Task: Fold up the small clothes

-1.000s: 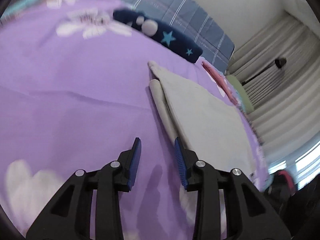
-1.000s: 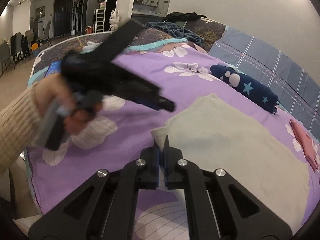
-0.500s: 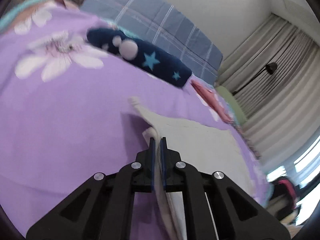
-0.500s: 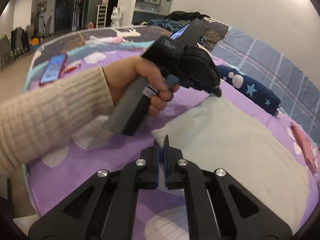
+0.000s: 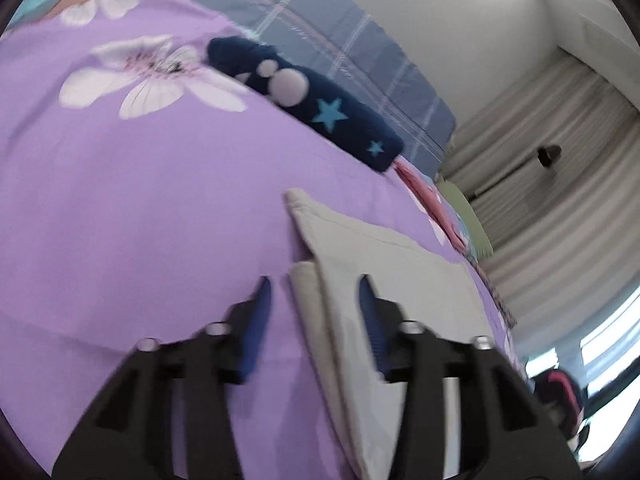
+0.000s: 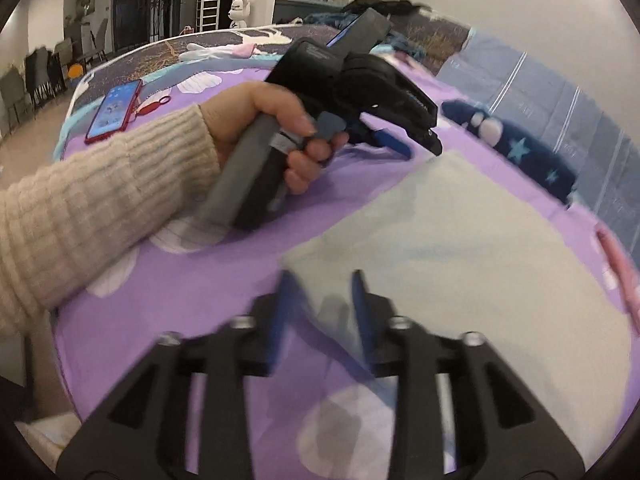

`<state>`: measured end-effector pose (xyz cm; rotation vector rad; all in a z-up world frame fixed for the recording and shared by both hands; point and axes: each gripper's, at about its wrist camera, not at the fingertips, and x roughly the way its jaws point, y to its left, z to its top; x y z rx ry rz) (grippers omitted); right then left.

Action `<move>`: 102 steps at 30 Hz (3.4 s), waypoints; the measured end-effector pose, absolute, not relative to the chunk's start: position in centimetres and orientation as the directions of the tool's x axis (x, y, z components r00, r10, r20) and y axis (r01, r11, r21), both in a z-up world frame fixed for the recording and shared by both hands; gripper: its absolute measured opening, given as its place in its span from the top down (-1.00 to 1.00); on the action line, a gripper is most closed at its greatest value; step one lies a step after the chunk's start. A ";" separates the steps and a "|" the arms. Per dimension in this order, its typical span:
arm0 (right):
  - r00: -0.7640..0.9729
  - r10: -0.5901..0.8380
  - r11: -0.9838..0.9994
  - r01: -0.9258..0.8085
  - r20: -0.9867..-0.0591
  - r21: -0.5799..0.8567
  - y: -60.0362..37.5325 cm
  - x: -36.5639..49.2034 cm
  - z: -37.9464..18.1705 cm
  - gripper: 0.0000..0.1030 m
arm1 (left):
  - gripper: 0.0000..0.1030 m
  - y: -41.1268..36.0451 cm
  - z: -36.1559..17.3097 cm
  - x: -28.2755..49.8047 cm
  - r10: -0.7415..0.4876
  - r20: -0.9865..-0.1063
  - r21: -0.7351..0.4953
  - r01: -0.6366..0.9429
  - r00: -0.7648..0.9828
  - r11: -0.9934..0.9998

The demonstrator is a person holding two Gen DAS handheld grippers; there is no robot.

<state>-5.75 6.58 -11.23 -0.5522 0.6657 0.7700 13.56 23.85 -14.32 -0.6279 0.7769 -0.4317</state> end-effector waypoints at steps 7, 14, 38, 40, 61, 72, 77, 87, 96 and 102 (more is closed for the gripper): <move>0.580 0.351 0.595 -0.745 -0.735 -0.303 7.5 -5.6 -13.2 0.12 | -0.02 22.6 -15.4 14.8 -0.577 -0.545 -0.647 0.134 0.608 0.751; 0.554 0.357 0.624 -0.740 -0.752 -0.249 7.7 -4.6 -13.2 0.15 | 0.22 21.6 -15.2 16.1 -0.544 -0.591 -0.605 0.119 0.596 0.788; 0.593 0.343 0.582 -0.743 -0.728 -0.331 7.0 -6.5 -13.2 0.26 | 0.19 21.8 -14.5 14.3 -0.531 -0.603 -0.574 0.138 0.595 0.807; 0.606 0.325 0.590 -0.730 -0.726 -0.345 7.4 -6.4 -13.5 0.25 | 0.18 21.1 -15.0 14.1 -0.526 -0.613 -0.557 0.150 0.590 0.817; 0.662 0.422 0.807 -0.585 -0.620 -0.076 2.9 -3.2 -7.6 0.94 | 0.87 16.5 -10.0 17.5 -0.565 -0.595 -0.589 0.169 0.572 0.790; 0.696 0.442 0.875 -0.474 -0.566 0.100 -6.1 -1.5 -5.6 0.94 | 0.87 9.1 -6.1 18.1 -0.507 -0.635 -0.475 0.224 0.583 0.851; 0.704 0.452 0.884 -0.435 -0.547 0.170 -10.6 -1.1 -5.6 0.94 | 0.87 4.5 -5.1 18.3 -0.437 -0.667 -0.351 0.264 0.604 0.899; 0.745 0.438 0.899 -0.355 -0.503 0.258 -17.6 -1.2 -6.0 0.94 | 0.87 -3.5 -4.4 19.7 -0.393 -0.703 -0.267 0.292 0.593 0.918; 0.766 0.407 0.904 -0.260 -0.498 0.339 -24.2 -1.6 -6.8 0.94 | 0.87 -10.7 -4.7 20.4 -0.415 -0.721 -0.251 0.350 0.555 0.903; 0.782 0.382 0.906 -0.211 -0.492 0.367 -27.6 -1.9 -7.1 0.94 | 0.87 -15.0 -5.4 20.7 -0.417 -0.745 -0.217 0.402 0.521 0.890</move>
